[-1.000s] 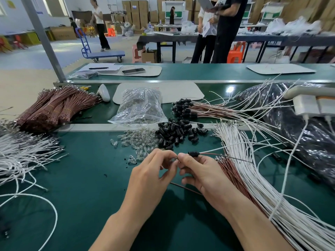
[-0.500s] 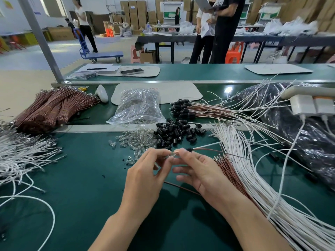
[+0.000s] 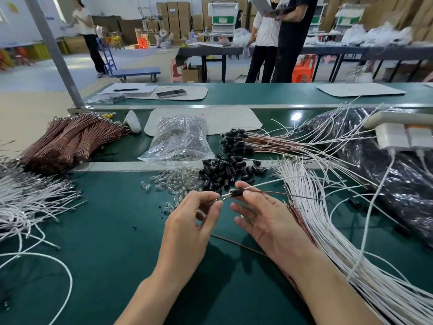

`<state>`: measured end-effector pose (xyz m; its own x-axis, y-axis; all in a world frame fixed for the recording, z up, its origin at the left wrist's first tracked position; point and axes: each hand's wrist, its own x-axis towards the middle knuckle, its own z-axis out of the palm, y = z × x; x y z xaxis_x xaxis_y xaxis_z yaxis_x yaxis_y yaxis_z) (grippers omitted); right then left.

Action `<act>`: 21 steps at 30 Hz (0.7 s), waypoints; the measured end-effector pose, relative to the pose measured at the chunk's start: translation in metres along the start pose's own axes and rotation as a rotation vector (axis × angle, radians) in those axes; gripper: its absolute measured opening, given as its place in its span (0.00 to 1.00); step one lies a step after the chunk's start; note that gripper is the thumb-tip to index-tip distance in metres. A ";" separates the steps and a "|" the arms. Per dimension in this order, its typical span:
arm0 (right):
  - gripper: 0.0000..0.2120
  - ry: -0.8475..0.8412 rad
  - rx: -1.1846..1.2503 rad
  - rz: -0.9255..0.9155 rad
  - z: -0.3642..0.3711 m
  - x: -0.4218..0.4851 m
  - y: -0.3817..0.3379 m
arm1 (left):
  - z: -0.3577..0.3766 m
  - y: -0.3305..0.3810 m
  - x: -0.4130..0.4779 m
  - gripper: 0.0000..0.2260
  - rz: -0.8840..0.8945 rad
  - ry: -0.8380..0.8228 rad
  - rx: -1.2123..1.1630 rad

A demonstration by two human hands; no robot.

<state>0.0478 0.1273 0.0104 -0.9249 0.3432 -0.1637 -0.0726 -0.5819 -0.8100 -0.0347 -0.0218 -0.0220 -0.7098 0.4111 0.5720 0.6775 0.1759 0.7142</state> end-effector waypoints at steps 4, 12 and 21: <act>0.12 -0.053 -0.023 0.019 0.000 0.002 0.005 | 0.001 0.001 0.000 0.03 0.014 -0.020 -0.008; 0.13 -0.116 -0.038 0.057 -0.005 0.003 0.008 | 0.001 0.002 -0.002 0.04 0.023 -0.045 -0.001; 0.13 -0.119 -0.047 0.068 -0.003 0.003 0.010 | 0.001 0.000 -0.001 0.07 0.014 -0.025 -0.040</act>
<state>0.0454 0.1247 0.0003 -0.9649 0.2129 -0.1534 0.0068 -0.5643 -0.8255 -0.0339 -0.0213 -0.0230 -0.6950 0.4360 0.5717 0.6784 0.1345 0.7222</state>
